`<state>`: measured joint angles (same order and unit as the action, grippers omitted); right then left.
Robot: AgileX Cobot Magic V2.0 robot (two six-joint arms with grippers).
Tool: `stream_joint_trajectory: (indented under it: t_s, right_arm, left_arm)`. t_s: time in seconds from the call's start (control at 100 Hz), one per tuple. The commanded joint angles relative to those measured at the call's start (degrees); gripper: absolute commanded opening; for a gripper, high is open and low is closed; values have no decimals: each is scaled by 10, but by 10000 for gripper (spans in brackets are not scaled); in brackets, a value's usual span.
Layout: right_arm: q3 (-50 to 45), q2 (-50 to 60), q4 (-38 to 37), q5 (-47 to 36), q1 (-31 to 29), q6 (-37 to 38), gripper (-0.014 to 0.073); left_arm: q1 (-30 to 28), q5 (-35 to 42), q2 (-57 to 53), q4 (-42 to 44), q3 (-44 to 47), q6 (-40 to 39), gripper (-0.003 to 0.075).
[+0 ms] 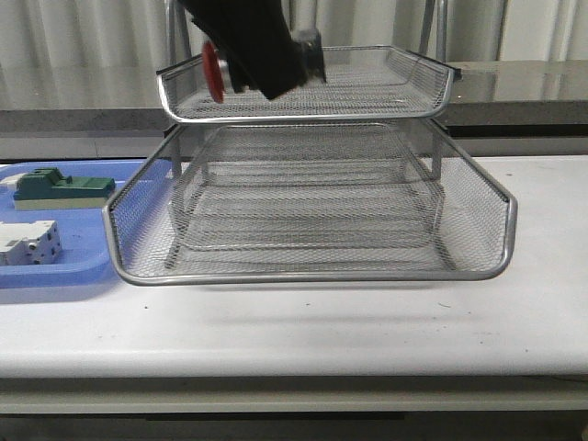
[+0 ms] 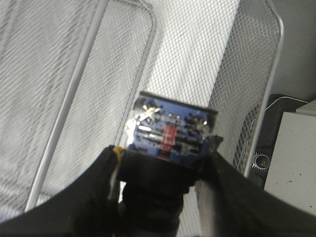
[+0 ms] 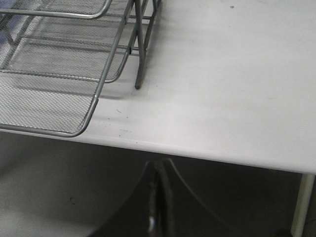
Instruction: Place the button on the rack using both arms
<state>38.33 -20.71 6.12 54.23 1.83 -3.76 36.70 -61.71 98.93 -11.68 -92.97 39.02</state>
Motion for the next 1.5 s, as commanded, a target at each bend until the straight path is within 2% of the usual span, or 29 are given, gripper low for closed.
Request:
stream_joint_trajectory:
  t_s: [0.0,0.25,0.31,0.41,0.53,0.54,0.6,0.66,0.77,1.1,1.49]
  right_arm:
    - [17,-6,0,-37,-3,-1,-71]
    - [17,-6,0,-37,-3,-1,-71]
    - [17,-6,0,-37,-3,-1,-71]
    - [17,-6,0,-37,-3,-1,-71]
    - [17,-6,0,-37,-3,-1,-71]
    - [17,-6,0,-37,-3,-1,-71]
    - [17,-6,0,-37,-3,-1,-71]
    - [17,-6,0,-37,-3,-1,-71]
    - [17,-6,0,-37,-3,-1,-71]
    - [17,-6,0,-37,-3,-1,-71]
    - [17,-6,0,-37,-3,-1,-71]
  left_arm:
    - [11,41,1,-15,-14,-8,10]
    - [13,40,73,-18,-16,-8,15]
    - [13,38,83,-16,-16,-8,37]
    - [13,33,89,-16,-16,-8,144]
    - [13,32,89,-16,-16,-8,370]
    - [13,32,89,-16,-16,-8,409]
    - [13,32,89,-16,-16,-8,491]
    - [13,32,89,-16,-16,-8,541]
    - [13,32,88,-16,-17,-9,547]
    - [13,-3,13,12,-21,-87,547]
    - [13,-64,-115,187,-15,-210,502]
